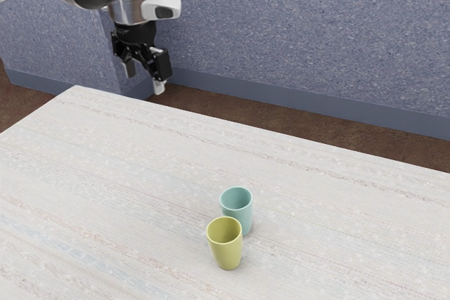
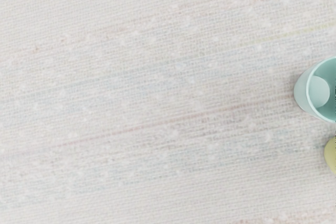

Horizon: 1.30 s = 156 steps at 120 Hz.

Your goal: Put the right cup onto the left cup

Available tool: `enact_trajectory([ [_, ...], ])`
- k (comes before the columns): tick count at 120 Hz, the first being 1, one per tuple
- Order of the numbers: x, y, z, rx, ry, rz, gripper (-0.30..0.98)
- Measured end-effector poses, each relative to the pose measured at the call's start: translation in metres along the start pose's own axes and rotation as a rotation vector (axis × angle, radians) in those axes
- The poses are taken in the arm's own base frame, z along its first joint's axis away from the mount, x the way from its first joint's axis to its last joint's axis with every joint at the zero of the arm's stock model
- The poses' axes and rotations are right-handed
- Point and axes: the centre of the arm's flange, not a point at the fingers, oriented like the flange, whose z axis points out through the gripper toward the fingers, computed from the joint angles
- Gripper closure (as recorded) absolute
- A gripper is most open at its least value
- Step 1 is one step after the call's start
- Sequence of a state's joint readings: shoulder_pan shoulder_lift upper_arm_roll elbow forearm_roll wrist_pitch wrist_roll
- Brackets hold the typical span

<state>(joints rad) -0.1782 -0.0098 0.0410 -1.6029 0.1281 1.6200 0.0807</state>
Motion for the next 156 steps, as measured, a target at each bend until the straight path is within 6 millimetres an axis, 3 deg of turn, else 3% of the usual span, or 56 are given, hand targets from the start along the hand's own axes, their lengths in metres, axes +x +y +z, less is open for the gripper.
enact_trajectory([
  [21,-0.011,0.011,0.007,-0.004,0.001,0.016,0.00],
  [39,-0.022,0.029,0.048,-0.044,-0.063,0.036,0.00],
  [60,-0.028,0.066,0.100,-0.101,-0.097,0.070,0.00],
  [82,-0.032,0.103,0.141,-0.150,-0.100,0.066,0.00],
  [116,-0.029,0.130,0.200,-0.203,-0.126,0.007,0.00],
  [156,-0.032,0.154,0.235,-0.209,-0.131,-0.035,0.00],
])
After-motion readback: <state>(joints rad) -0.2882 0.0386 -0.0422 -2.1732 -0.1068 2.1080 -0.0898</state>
